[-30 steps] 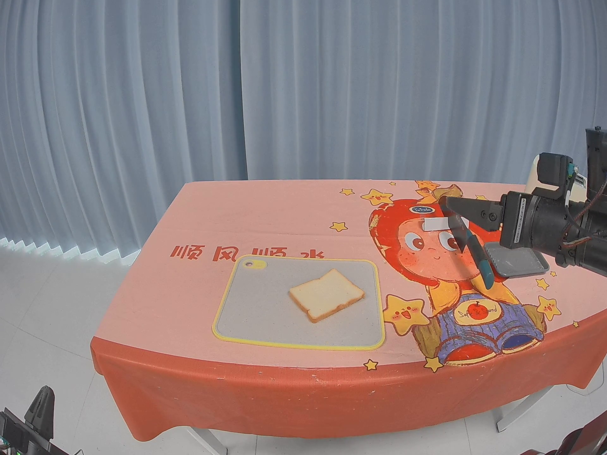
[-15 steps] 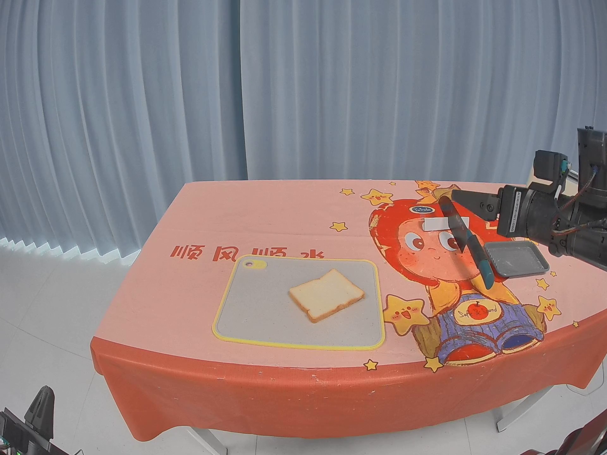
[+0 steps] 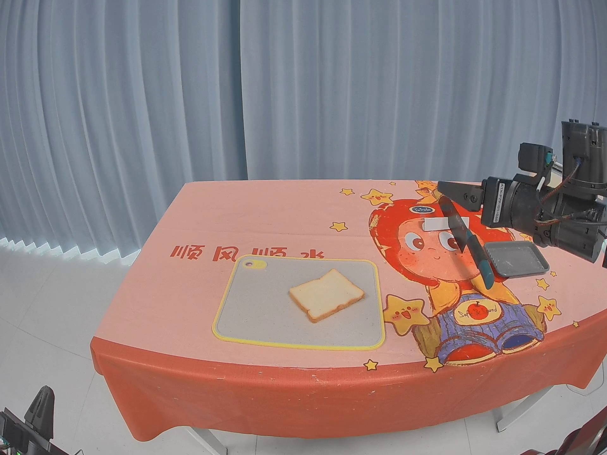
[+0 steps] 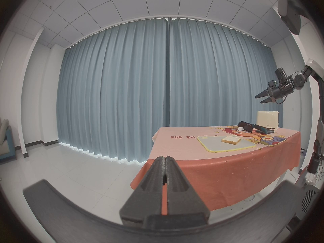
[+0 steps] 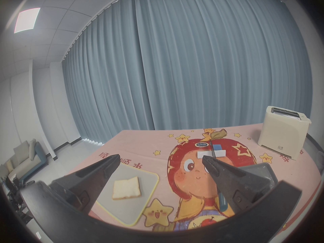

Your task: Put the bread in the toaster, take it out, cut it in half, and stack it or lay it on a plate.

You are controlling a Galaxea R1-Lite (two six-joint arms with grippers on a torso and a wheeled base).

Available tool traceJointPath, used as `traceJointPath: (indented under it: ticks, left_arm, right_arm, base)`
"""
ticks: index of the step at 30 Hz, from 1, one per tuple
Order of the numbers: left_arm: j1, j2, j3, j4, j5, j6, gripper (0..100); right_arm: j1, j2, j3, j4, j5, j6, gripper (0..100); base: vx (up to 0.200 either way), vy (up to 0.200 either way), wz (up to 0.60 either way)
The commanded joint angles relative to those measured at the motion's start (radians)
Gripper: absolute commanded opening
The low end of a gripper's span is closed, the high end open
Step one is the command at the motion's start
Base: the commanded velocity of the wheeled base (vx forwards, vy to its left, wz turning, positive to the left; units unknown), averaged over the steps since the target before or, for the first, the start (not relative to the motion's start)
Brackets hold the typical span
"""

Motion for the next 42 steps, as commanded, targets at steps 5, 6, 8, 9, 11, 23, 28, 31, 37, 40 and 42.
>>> traceJointPath:
  ticks: [5,6,8,9,11,23,28,31,37,40,42]
  left_arm:
    - [0.000,0.001,0.018,-0.001,0.000,0.000,0]
    - [0.000,0.001,0.018,-0.001,0.000,0.000,0]
    - [0.000,0.001,0.018,-0.001,0.000,0.000,0]
    - [0.000,0.001,0.018,-0.001,0.000,0.000,0]
    - [0.000,0.000,0.018,-0.001,0.000,0.000,0]
    - [0.000,0.001,0.018,-0.001,0.000,0.000,0]
    - [0.000,0.001,0.018,0.000,0.000,0.000,0]
    - [0.000,0.001,0.018,0.000,0.000,0.000,0]
    - [0.000,0.001,0.018,-0.001,0.000,0.000,0]
    - [0.000,0.001,0.018,-0.001,0.000,0.000,0]
    - [0.000,0.001,0.018,0.000,0.000,0.000,0]
  right_arm:
    - [-0.015,0.023,0.035,-0.063,-0.007,-0.008,100]
    - [-0.015,0.021,0.040,-0.061,-0.007,-0.009,100]
    - [-0.015,0.018,0.048,-0.063,-0.007,-0.009,100]
    - [-0.015,0.018,0.058,-0.063,-0.007,-0.012,100]
    - [-0.017,0.018,0.061,-0.063,-0.007,-0.017,100]
    - [-0.093,0.032,0.083,-0.063,-0.007,-0.032,100]
    - [-0.087,0.047,0.117,-0.058,-0.007,-0.039,100]
    - [-0.092,0.056,0.118,-0.058,-0.008,-0.040,100]
    - [-0.132,0.067,0.118,-0.057,-0.008,-0.048,100]
    - [-0.145,0.092,0.121,-0.058,-0.008,-0.055,100]
    - [-0.150,0.098,0.124,-0.057,-0.010,-0.060,100]
  base:
    - [0.000,0.000,0.00]
    - [0.000,0.000,0.00]
    - [0.000,0.000,0.00]
    - [0.000,0.000,0.00]
    - [0.000,0.000,0.00]
    - [0.000,0.000,0.00]
    - [0.000,0.000,0.00]
    - [0.000,0.000,0.00]
    - [0.000,0.000,0.00]
    - [0.000,0.000,0.00]
    - [0.000,0.000,0.00]
